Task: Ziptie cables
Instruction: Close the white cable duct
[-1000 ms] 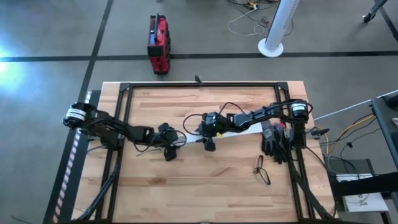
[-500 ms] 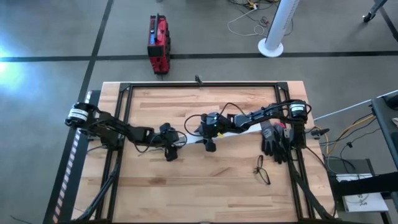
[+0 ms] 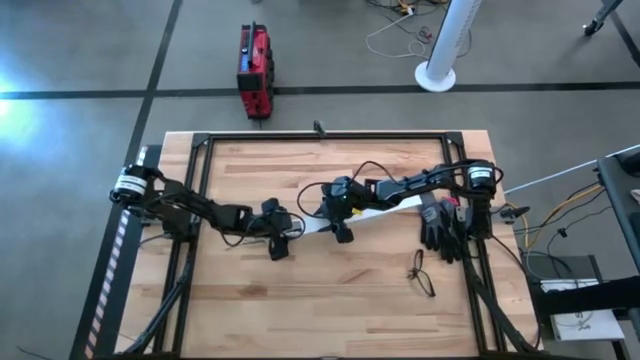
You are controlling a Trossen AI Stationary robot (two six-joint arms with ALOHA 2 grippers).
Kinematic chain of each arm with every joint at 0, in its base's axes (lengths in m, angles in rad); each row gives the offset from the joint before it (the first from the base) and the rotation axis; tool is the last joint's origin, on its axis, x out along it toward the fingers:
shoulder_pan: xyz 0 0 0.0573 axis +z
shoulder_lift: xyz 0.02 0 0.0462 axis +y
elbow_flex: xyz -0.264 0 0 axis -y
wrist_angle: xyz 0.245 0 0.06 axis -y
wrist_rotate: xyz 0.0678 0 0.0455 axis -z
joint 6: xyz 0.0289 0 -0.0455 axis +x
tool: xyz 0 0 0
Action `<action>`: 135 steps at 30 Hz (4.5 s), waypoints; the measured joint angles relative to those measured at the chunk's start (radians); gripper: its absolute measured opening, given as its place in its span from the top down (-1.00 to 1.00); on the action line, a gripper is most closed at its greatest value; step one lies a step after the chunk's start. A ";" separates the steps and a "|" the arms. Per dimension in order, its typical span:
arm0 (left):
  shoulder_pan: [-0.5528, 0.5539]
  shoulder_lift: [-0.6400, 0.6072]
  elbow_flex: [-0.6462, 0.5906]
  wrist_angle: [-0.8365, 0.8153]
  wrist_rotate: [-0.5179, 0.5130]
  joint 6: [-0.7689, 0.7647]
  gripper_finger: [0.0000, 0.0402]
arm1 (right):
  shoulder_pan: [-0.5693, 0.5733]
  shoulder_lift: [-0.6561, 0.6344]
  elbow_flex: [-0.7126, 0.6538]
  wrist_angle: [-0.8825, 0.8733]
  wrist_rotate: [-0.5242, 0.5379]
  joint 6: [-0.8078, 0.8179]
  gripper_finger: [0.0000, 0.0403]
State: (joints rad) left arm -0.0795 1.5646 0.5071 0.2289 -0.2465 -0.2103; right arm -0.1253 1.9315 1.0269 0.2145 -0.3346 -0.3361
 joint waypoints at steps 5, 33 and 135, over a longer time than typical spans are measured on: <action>-0.001 0.000 -0.026 0.043 -0.002 -0.013 -0.08 | -0.001 -0.008 0.002 -0.041 -0.028 -0.029 -0.07; 0.006 0.281 0.231 0.211 0.064 0.109 -0.09 | 0.019 0.035 0.061 0.035 0.049 0.085 0.46; -0.037 0.228 -0.082 0.441 -0.023 -0.014 -0.05 | 0.064 -0.155 -0.028 -0.306 0.136 0.113 -0.10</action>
State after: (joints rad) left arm -0.1162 1.7926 0.4254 0.6701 -0.2691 -0.2248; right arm -0.0608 1.7763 0.9984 -0.0913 -0.1981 -0.2226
